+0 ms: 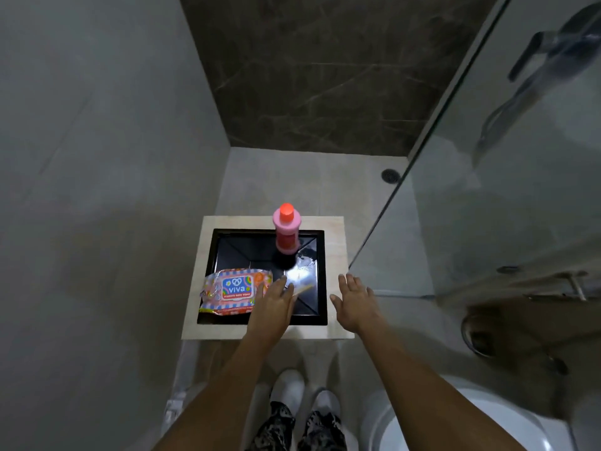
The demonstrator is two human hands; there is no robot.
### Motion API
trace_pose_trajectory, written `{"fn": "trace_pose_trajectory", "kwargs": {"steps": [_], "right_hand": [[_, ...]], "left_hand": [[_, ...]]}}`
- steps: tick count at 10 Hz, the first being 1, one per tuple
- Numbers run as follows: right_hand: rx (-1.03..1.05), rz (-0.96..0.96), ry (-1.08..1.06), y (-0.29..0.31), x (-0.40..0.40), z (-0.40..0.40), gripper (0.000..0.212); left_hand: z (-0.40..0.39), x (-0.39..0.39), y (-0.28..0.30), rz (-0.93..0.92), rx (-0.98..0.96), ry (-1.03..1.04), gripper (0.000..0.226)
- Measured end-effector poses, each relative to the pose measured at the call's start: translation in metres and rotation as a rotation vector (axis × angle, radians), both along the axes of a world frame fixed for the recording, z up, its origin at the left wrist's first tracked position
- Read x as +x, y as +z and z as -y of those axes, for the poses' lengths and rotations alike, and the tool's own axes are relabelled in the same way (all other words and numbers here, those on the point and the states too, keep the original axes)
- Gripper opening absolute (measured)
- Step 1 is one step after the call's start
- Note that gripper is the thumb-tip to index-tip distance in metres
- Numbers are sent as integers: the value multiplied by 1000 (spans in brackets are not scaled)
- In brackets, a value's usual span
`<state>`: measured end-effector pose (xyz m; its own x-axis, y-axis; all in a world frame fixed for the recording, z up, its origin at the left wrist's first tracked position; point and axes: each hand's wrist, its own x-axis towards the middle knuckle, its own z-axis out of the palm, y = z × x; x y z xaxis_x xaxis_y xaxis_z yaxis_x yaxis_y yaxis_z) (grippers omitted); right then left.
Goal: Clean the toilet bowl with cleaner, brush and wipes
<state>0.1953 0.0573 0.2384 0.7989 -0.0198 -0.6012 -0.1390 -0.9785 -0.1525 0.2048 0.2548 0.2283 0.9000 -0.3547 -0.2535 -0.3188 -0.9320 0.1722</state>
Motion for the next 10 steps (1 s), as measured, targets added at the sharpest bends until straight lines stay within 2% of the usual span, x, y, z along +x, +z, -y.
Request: {"fn": "trace_pose_trajectory", "kwargs": {"steps": [1,2,3,6,8,10], "right_hand": [[-4,-14,11,-17,11,3,60],[-9,-42,11,-35,24,7,60],[-13,-53,11,-56,33,10,60],[-35,-102,6,-122,33,23,59],[-42,-135,1,-132,23,25,60],[-27,-82,-33,-113,32,19,60]], "left_hand": [[2,15,-19,8,-11,12,28],[4,27,-42,-4,-41,32,44],[11,40,-66,-8,-83,54,44],[29,74,-128,-85,7,106,46],[22,71,-146,-141,-37,148,58],[11,65,-132,-178,3,187,75]]}}
